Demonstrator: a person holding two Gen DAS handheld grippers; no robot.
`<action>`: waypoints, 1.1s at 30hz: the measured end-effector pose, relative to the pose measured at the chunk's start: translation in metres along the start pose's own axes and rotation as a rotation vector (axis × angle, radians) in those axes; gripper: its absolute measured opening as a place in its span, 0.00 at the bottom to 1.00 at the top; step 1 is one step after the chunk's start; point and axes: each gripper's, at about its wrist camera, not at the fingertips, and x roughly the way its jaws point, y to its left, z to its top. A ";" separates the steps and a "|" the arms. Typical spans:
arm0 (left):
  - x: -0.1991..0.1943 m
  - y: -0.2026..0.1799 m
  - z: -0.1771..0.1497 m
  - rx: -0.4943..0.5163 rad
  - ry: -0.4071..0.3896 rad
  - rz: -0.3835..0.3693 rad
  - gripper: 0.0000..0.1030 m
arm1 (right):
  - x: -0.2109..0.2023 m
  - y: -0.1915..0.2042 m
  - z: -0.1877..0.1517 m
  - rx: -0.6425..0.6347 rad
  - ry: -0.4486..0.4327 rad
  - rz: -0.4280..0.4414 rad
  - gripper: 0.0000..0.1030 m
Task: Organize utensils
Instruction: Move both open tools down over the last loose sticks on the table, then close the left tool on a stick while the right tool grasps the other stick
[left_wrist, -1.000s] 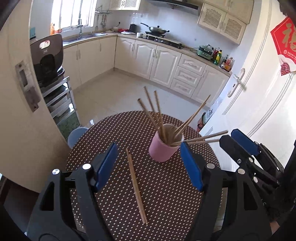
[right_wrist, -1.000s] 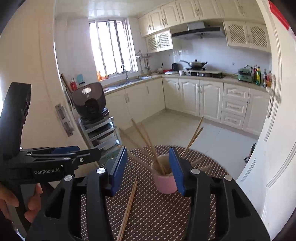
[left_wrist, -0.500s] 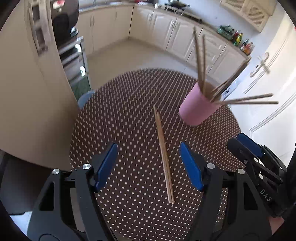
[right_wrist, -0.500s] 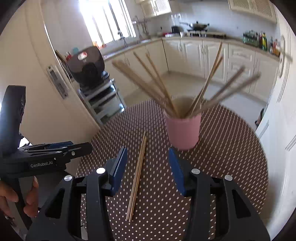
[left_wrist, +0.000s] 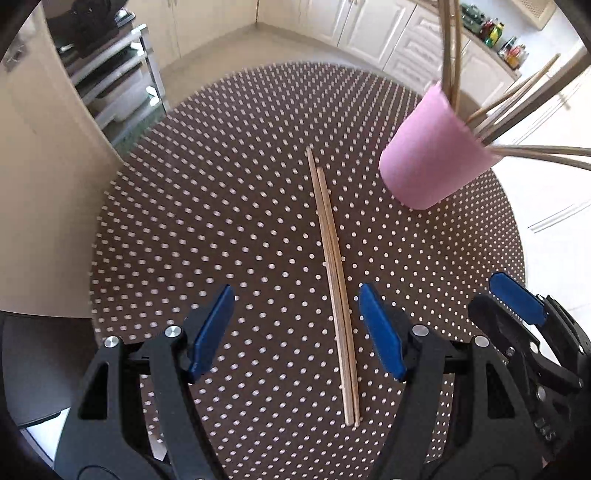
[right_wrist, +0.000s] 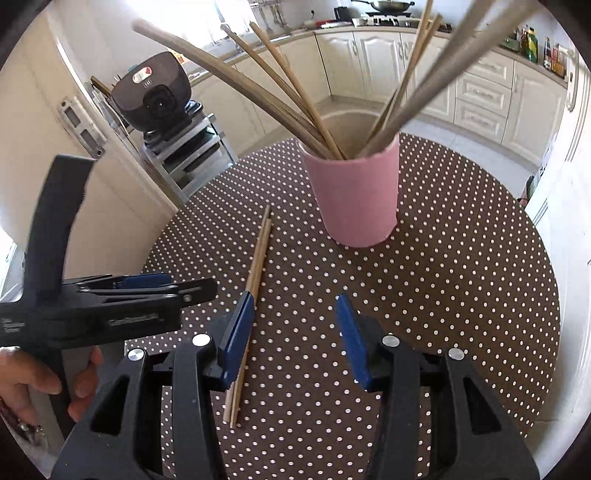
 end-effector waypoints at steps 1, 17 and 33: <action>0.005 -0.002 0.001 0.002 0.010 0.007 0.67 | 0.002 -0.002 0.000 0.005 0.006 0.001 0.43; 0.056 -0.016 0.017 0.025 0.084 0.084 0.69 | 0.022 -0.030 0.009 0.036 0.061 0.018 0.43; 0.052 0.011 0.000 -0.013 0.064 0.135 0.67 | 0.060 0.014 0.026 -0.065 0.063 0.051 0.43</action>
